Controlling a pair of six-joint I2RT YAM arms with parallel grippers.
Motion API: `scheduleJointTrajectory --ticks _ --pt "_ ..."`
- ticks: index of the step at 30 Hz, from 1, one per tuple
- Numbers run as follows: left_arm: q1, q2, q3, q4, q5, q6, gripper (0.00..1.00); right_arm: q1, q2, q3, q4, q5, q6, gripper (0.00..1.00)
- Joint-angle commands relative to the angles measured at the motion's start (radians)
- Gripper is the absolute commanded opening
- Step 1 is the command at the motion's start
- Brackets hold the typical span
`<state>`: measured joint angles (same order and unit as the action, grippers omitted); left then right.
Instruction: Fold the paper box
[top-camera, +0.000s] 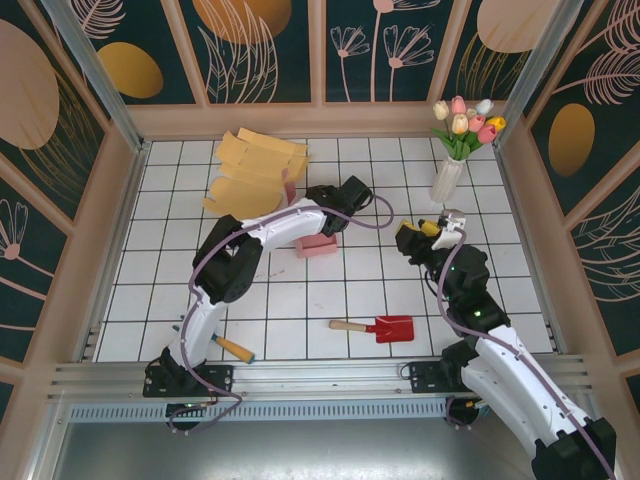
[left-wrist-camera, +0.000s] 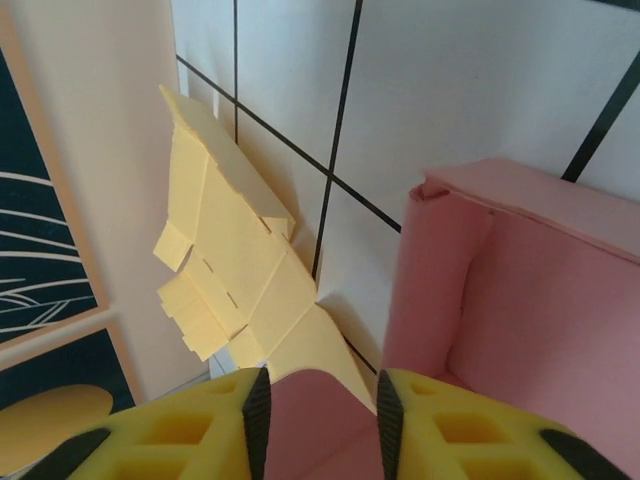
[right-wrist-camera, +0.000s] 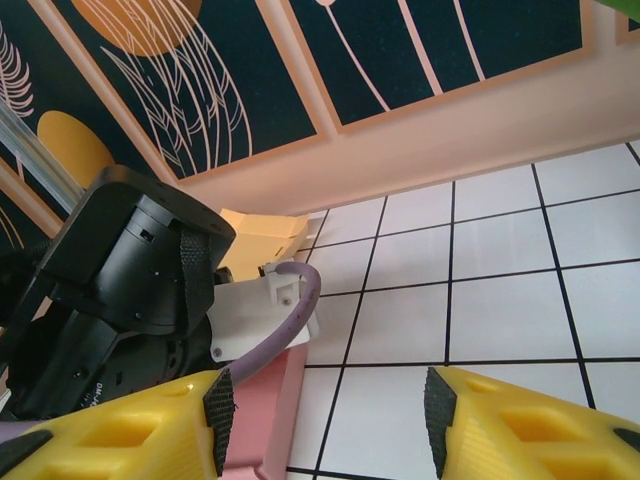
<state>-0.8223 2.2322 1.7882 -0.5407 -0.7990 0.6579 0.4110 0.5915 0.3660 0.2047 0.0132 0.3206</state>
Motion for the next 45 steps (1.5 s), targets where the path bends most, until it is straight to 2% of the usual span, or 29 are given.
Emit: scheduleJointTrajectory --ticks 1,3,5,8,10,12,16,22,28,31,37,41,45 --pt "-0.024 -0.072 0.048 0.039 -0.043 -0.031 0.40 -0.011 -0.011 -0.012 0.032 -0.002 -0.005 0.56" --pt "-0.032 -0.085 0.071 0.069 -0.084 -0.072 0.40 -0.011 -0.011 -0.013 0.030 -0.002 -0.010 0.56" --pt "-0.036 -0.102 0.117 0.070 -0.121 -0.175 0.42 -0.012 -0.010 -0.012 0.027 0.019 -0.018 0.56" --pt "-0.035 -0.146 0.192 -0.036 -0.156 -0.471 0.50 -0.012 -0.009 -0.012 0.026 0.030 -0.024 0.56" --pt "-0.032 -0.212 0.167 -0.120 -0.180 -0.729 0.56 -0.011 -0.005 -0.011 0.027 0.024 -0.025 0.56" --pt "-0.025 -0.288 0.113 -0.190 -0.096 -0.912 0.56 -0.011 -0.003 -0.012 0.027 0.018 -0.024 0.57" --pt "-0.015 -0.487 -0.092 -0.135 0.048 -1.053 0.55 -0.011 0.008 -0.011 0.027 0.011 -0.031 0.58" --pt "0.020 -0.697 -0.345 -0.020 0.255 -1.164 0.65 -0.012 0.029 -0.001 0.016 0.009 -0.048 0.59" --pt "0.074 -0.763 -0.516 0.100 0.360 -1.219 0.65 -0.012 0.063 0.006 0.015 0.007 -0.058 0.60" --pt "0.086 -0.754 -0.548 0.154 0.404 -1.222 0.64 -0.011 0.074 0.011 0.010 0.007 -0.064 0.60" --pt "0.132 -0.707 -0.544 0.180 0.417 -1.213 0.63 -0.012 0.077 0.014 0.004 0.006 -0.071 0.60" --pt "0.188 -0.664 -0.540 0.195 0.490 -1.197 0.57 -0.011 0.076 0.017 0.002 0.006 -0.070 0.60" --pt "0.200 -0.618 -0.508 0.195 0.521 -1.175 0.52 -0.011 0.077 0.018 0.001 0.006 -0.074 0.60"
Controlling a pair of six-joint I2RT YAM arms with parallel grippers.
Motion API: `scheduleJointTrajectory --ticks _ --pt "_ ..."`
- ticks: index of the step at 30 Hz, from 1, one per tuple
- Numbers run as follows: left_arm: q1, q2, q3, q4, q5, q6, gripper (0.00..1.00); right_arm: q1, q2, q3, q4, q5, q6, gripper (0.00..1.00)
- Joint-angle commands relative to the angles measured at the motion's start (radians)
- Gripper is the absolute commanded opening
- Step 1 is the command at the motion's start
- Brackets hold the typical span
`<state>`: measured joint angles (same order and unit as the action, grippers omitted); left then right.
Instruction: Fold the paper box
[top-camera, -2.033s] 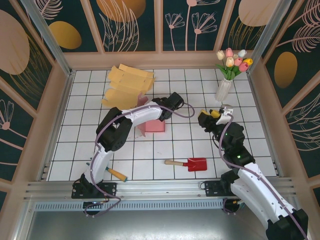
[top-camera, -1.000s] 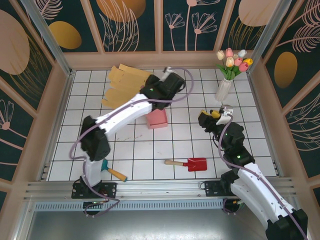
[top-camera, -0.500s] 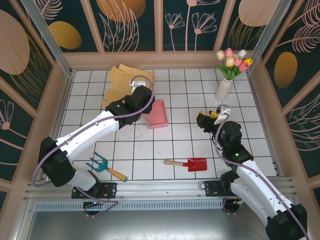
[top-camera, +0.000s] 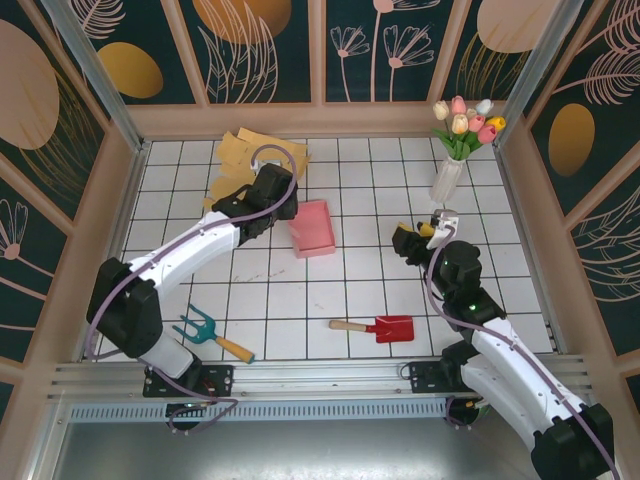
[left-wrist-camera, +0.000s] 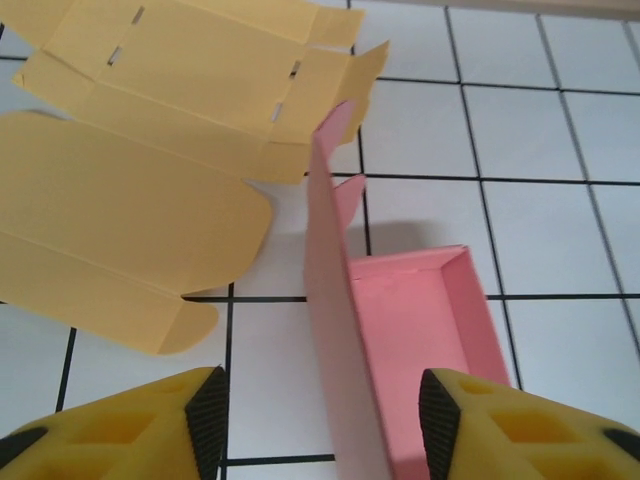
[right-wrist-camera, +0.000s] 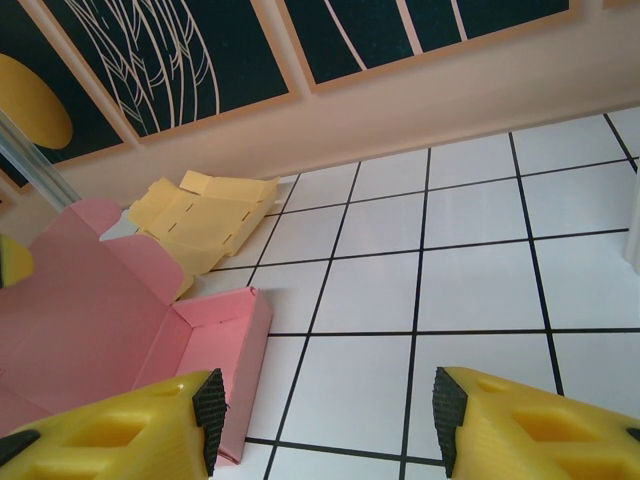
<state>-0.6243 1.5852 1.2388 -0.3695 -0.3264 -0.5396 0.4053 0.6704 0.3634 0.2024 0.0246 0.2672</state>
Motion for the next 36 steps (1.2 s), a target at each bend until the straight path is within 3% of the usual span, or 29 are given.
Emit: scheduleJointTrajectory --ticks 1,4,8,14,20,23,28,31,36 --pt "0.005 0.039 0.051 0.019 0.044 0.026 0.50 -0.006 -0.001 0.020 0.004 -0.005 -0.020 0.60" --pt "0.010 0.068 0.088 0.007 0.055 0.056 0.36 -0.006 0.000 0.020 0.005 -0.033 -0.021 0.60" --pt "0.011 0.076 0.141 -0.023 0.069 0.129 0.00 -0.006 0.004 0.019 0.023 -0.080 -0.022 0.60" --pt "0.011 0.005 0.195 -0.024 0.148 0.378 0.00 -0.005 0.046 0.003 0.128 -0.263 -0.115 0.61" --pt "0.010 -0.138 0.103 0.103 0.439 0.698 0.00 -0.006 0.186 0.088 0.297 -0.447 -0.433 0.63" --pt "0.009 -0.220 0.052 0.132 0.460 0.890 0.00 -0.026 0.317 0.223 0.209 -0.485 -0.593 0.64" --pt "0.010 -0.375 -0.118 0.194 0.454 1.177 0.00 -0.063 0.474 0.403 0.012 -0.683 -0.908 0.62" --pt "0.009 -0.506 -0.291 0.361 0.466 1.256 0.00 -0.062 0.508 0.455 -0.094 -0.779 -1.116 0.63" --pt "0.009 -0.620 -0.388 0.437 0.554 1.258 0.00 -0.063 0.568 0.558 -0.166 -0.825 -1.179 0.63"
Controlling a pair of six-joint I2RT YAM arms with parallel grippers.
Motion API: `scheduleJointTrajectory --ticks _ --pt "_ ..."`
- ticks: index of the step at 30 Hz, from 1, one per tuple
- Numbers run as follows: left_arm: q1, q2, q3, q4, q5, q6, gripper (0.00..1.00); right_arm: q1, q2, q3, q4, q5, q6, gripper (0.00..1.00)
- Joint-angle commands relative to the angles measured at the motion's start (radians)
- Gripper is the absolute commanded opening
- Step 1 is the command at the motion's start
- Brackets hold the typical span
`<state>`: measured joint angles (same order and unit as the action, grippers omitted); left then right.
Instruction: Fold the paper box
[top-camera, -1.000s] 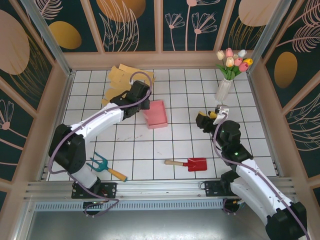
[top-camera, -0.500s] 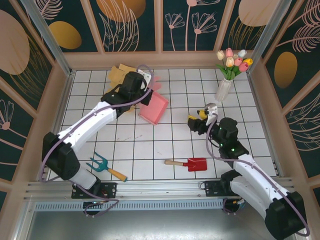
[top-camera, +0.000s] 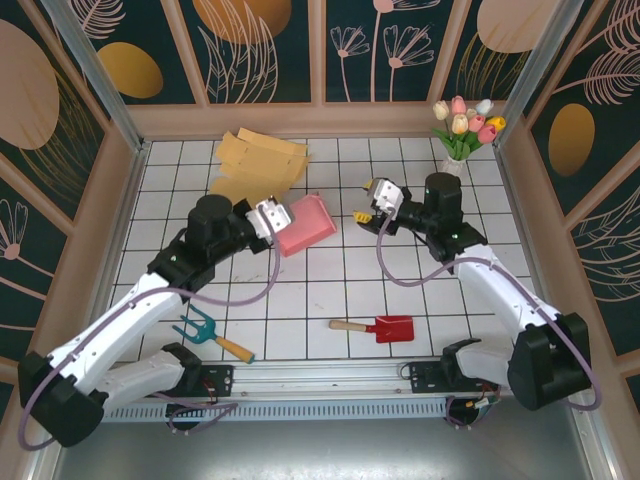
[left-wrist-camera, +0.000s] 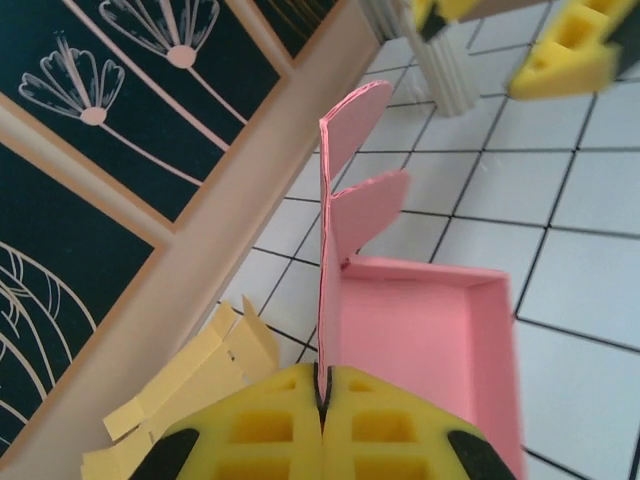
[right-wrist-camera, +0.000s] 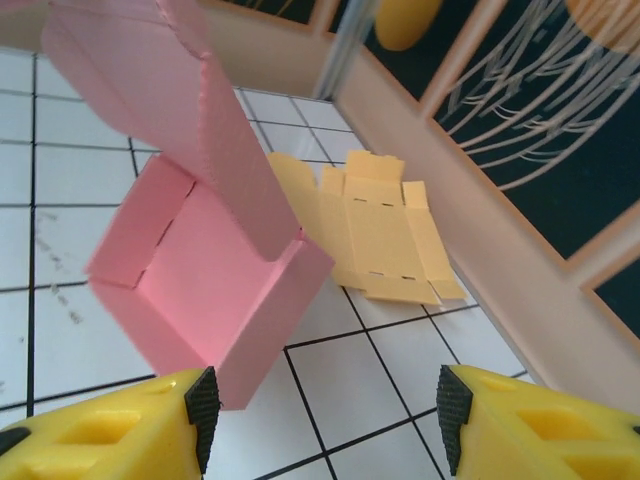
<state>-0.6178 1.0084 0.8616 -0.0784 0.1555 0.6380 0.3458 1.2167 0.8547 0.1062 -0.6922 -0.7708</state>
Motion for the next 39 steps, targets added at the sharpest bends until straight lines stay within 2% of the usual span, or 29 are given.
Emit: scheduleJointTrajectory --ticks 1,5,15,22,28,39 --pt "0.004 -0.049 -0.018 0.151 0.077 0.080 0.00 -0.001 0.028 0.074 -0.068 -0.122 -0.151 0.63" --pt "0.003 -0.023 -0.043 0.143 0.097 0.109 0.00 0.030 0.057 0.100 -0.060 -0.108 -0.196 0.63" --pt "0.003 0.013 -0.048 0.103 0.125 0.139 0.00 0.116 0.120 0.163 -0.174 -0.045 -0.319 0.63" --pt "0.004 0.040 -0.050 0.089 0.121 0.158 0.00 0.123 0.144 0.216 -0.255 -0.052 -0.372 0.63" --pt "0.004 0.051 -0.064 0.101 0.084 0.180 0.00 0.104 0.157 0.288 -0.423 -0.046 -0.436 0.64" --pt "0.002 0.068 -0.058 0.072 0.126 0.192 0.00 0.124 0.184 0.285 -0.422 0.008 -0.444 0.64"
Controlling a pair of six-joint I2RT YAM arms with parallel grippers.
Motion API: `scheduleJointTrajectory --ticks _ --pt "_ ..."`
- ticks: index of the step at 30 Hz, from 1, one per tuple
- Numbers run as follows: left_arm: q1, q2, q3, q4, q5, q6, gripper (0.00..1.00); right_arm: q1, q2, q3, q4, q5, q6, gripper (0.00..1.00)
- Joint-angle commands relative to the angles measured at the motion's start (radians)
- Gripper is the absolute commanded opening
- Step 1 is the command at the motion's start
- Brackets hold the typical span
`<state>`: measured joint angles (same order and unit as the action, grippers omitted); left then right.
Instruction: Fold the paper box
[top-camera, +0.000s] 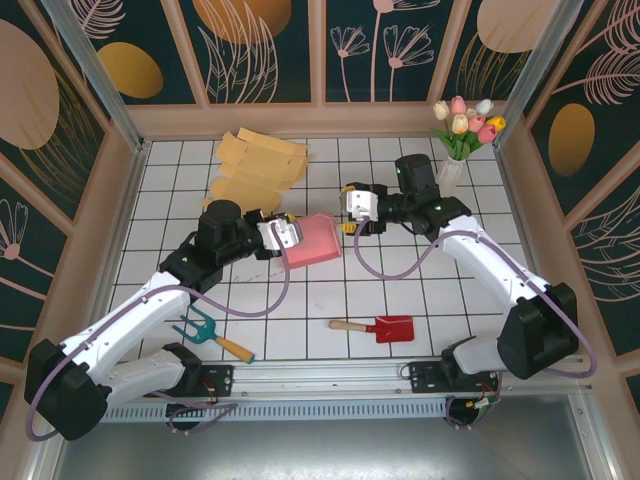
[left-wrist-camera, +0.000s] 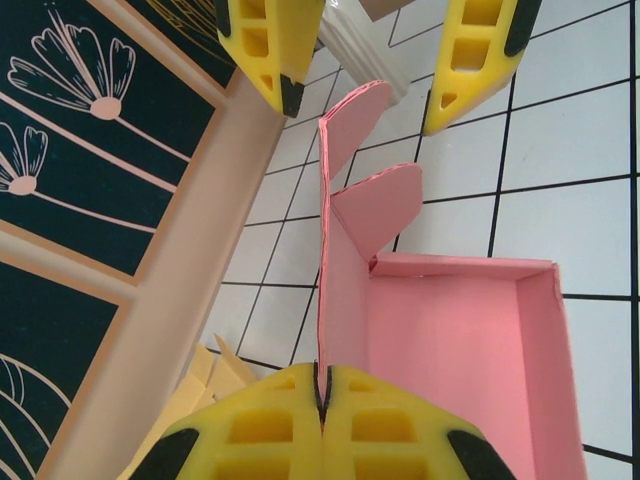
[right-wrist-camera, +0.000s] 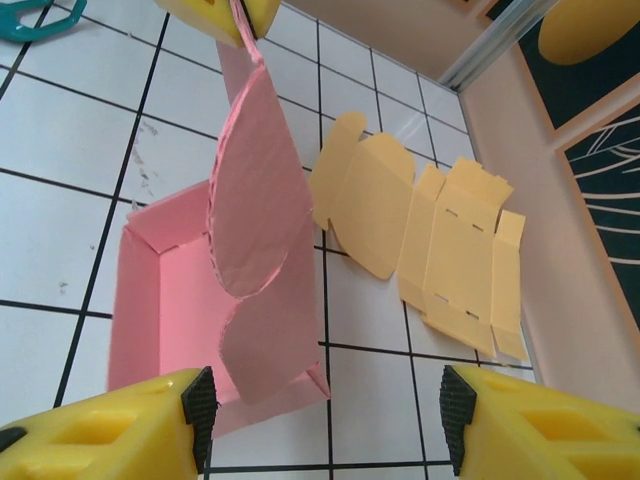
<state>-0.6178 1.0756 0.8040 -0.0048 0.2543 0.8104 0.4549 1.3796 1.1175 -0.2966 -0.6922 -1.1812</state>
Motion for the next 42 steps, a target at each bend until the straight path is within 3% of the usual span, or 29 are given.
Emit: scheduleJointTrajectory --ticks 1,15,32,42 --pt "0.002 0.001 0.001 -0.001 0.030 0.019 0.00 0.019 0.027 0.017 -0.009 0.010 -0.033 0.64" --pt "-0.003 0.012 0.010 -0.024 0.056 0.021 0.00 0.059 0.072 0.014 0.020 -0.025 -0.044 0.62" --pt "-0.060 0.014 0.026 -0.066 0.062 0.039 0.00 0.100 0.128 0.024 0.028 -0.069 -0.101 0.48" --pt "-0.083 0.007 0.015 -0.042 0.024 0.045 0.00 0.110 0.132 0.006 0.021 -0.089 -0.122 0.19"
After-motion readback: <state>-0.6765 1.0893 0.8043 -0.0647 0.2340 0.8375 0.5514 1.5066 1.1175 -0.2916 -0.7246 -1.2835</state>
